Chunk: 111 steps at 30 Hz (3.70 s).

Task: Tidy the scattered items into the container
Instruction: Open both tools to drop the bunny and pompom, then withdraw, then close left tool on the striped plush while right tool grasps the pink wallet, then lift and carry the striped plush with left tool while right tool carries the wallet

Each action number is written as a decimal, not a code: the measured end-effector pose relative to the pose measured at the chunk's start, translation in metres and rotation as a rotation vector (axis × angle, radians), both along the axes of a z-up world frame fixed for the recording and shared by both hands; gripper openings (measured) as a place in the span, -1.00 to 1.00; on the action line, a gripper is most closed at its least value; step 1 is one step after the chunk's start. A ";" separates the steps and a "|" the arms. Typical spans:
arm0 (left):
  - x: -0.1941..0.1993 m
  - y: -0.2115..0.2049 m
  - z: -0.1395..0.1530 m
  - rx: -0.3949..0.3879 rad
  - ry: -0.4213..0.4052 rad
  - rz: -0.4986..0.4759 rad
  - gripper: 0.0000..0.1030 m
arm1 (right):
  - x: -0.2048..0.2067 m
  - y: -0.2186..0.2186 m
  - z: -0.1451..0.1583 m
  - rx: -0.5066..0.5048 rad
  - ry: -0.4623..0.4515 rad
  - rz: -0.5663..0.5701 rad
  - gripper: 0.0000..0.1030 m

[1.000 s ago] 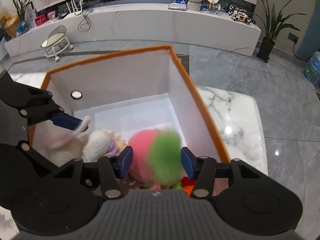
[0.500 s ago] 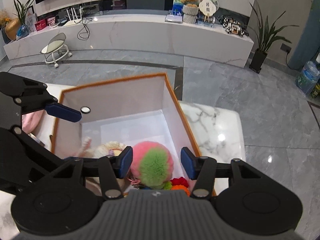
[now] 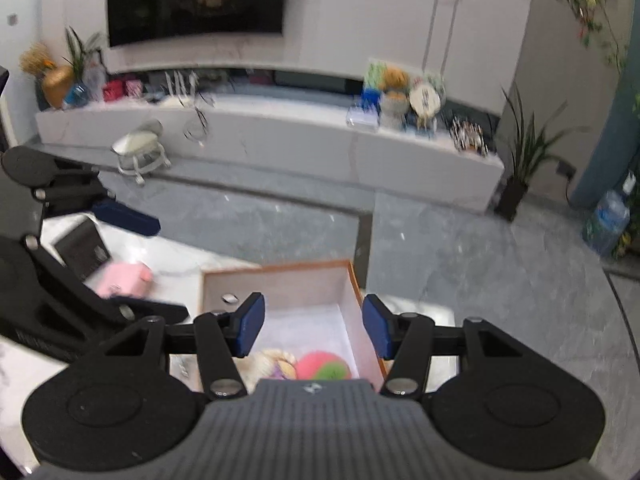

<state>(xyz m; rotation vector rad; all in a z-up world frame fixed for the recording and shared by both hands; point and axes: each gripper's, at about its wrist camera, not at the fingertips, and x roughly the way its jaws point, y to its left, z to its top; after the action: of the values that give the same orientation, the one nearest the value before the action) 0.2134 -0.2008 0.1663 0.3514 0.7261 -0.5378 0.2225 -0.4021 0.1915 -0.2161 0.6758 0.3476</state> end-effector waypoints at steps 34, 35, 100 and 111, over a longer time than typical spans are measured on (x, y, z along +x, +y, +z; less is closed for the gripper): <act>-0.222 0.277 0.045 -0.167 -0.122 0.327 0.77 | -0.229 0.027 0.091 0.009 -0.189 0.225 0.59; -0.218 0.280 0.039 -0.176 -0.108 0.333 0.77 | -0.225 0.032 0.086 0.015 -0.174 0.226 0.59; -0.051 0.320 -0.215 -0.159 0.231 0.442 0.87 | -0.040 0.304 -0.278 -0.166 0.369 0.326 0.60; -0.055 0.328 -0.211 -0.191 0.254 0.451 0.82 | -0.043 0.303 -0.275 -0.193 0.378 0.332 0.58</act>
<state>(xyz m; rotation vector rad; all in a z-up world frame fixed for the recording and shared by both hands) 0.1588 0.1274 -0.0444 -0.0643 0.9581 -0.2203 0.1795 -0.0991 -0.0834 -0.4555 1.0511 0.6516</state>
